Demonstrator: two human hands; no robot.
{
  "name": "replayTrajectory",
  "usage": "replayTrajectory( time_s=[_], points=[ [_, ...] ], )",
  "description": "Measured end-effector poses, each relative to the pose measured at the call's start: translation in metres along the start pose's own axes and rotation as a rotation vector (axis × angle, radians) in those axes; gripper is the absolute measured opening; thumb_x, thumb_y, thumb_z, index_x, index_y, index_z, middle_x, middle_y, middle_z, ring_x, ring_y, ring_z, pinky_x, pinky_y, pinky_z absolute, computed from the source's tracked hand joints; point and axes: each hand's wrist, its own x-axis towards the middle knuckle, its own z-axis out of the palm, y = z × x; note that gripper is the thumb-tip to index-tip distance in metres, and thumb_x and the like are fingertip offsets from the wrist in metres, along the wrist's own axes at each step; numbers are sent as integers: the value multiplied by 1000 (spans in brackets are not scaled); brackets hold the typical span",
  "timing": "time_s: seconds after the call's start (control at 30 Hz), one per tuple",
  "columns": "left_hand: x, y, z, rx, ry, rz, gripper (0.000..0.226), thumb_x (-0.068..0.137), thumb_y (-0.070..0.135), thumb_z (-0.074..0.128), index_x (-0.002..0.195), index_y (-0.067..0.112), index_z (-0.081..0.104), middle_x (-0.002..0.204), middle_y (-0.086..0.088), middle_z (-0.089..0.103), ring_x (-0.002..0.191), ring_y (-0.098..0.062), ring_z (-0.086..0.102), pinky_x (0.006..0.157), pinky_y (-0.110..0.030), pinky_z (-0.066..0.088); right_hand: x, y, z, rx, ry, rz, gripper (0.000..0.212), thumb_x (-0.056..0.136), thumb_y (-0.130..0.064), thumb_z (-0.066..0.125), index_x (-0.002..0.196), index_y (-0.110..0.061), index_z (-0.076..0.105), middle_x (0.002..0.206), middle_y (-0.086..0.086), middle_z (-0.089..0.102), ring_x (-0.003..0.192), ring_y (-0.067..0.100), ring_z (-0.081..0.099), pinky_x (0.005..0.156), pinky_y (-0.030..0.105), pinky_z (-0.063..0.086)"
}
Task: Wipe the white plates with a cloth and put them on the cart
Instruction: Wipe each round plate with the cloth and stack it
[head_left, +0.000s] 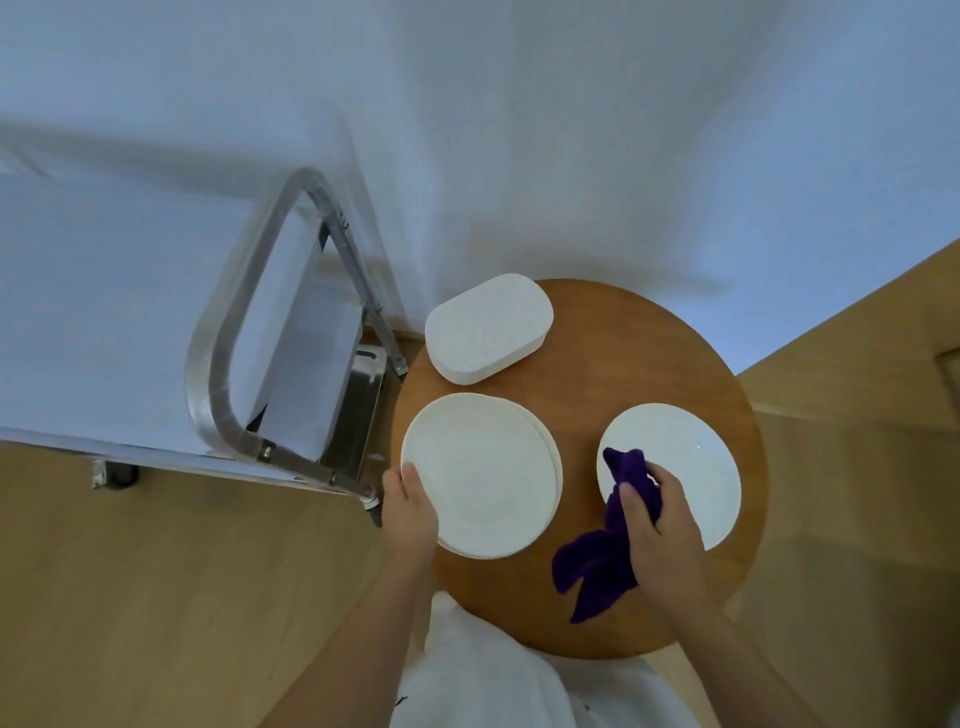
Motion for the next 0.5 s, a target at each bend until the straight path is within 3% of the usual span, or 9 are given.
replayTrajectory(
  time_s=[0.07, 0.17, 0.3, 0.5],
  points=[
    [5, -11, -1, 242, 56, 11, 50, 102, 41, 22, 128, 9, 49, 129, -12, 55, 121, -31, 52, 104, -48, 43, 1, -3, 4, 26, -34, 6, 43, 94, -31, 52, 133, -27, 35, 109, -8, 55, 85, 14, 60, 52, 17, 49],
    [10, -19, -2, 492, 109, 38, 52, 103, 37, 20, 123, 6, 55, 130, -16, 55, 125, -31, 46, 110, -44, 36, 2, -6, 9, 25, -86, 10, 45, 93, -32, 53, 134, -28, 34, 113, -7, 54, 89, 16, 60, 58, 21, 53],
    [12, -14, 5, 576, 144, -4, 49, 102, 41, 23, 134, 13, 50, 137, -14, 47, 128, -32, 41, 107, -45, 35, 4, -9, 9, 28, -106, 8, 47, 93, -32, 53, 135, -27, 33, 117, -5, 53, 93, 17, 59, 64, 25, 55],
    [24, -13, 4, 615, -8, -95, 49, 103, 38, 23, 137, 9, 45, 140, -16, 46, 131, -34, 42, 109, -47, 36, 10, -9, 4, 34, -100, -6, 44, 93, -30, 53, 133, -26, 35, 113, -6, 54, 90, 17, 59, 61, 23, 53]
  ],
)
